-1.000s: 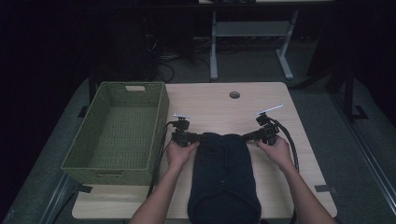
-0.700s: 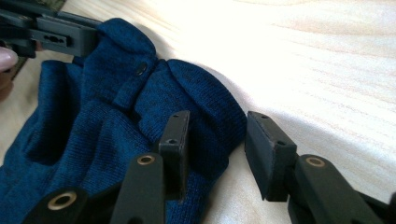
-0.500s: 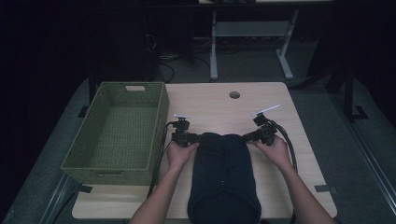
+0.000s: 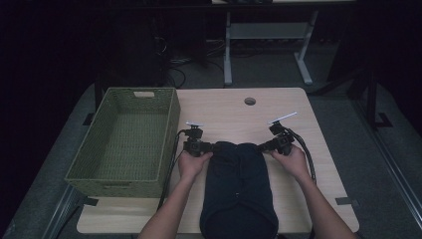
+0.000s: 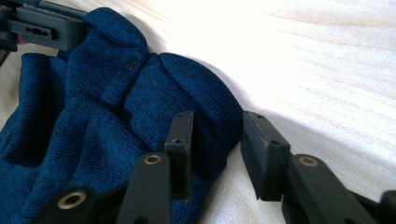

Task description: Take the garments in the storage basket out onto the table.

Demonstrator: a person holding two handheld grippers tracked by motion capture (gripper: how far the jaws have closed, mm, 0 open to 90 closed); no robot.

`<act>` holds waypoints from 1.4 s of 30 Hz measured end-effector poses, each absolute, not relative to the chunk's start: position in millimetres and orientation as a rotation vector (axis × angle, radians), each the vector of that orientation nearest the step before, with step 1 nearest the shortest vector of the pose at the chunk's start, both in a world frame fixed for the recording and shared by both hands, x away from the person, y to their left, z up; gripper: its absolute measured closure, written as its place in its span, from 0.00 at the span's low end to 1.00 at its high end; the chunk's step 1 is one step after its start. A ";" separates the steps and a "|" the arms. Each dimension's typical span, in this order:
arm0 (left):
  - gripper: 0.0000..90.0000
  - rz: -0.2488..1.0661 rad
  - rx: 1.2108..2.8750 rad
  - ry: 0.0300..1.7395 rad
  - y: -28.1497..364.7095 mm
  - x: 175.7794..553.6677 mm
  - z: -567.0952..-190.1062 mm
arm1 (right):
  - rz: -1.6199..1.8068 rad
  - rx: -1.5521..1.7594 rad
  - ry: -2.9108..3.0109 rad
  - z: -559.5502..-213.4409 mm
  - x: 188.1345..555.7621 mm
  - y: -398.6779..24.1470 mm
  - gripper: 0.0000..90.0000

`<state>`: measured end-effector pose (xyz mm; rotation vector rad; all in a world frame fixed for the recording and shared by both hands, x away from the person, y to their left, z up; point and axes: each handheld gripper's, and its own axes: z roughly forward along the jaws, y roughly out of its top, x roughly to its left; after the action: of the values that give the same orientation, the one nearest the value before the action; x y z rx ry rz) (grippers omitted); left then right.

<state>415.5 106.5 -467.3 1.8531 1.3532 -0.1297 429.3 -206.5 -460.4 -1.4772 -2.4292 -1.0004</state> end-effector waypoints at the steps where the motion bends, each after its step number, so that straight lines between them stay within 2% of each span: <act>1: 0.79 -0.130 1.853 1.353 106.5 415.5 -467.3 | -0.999 -1.478 -2.423 -460.5 429.6 -206.5 0.74; 7: 0.89 -0.142 1.843 1.345 105.4 417.7 -465.8 | -1.019 -1.475 -2.350 -462.8 432.9 -210.8 0.85; 18: 0.91 -0.170 1.780 1.318 104.5 426.4 -453.5 | -1.064 -1.494 -2.266 -453.6 440.0 -221.1 0.88; 42: 0.92 -0.124 1.661 1.218 105.8 457.0 -376.2 | -1.311 -1.455 -2.236 -362.8 466.7 -238.6 0.89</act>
<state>457.0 105.8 -376.2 1.6610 1.2179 -0.1240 466.7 -238.6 -362.8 -1.4554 -2.2360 -1.3115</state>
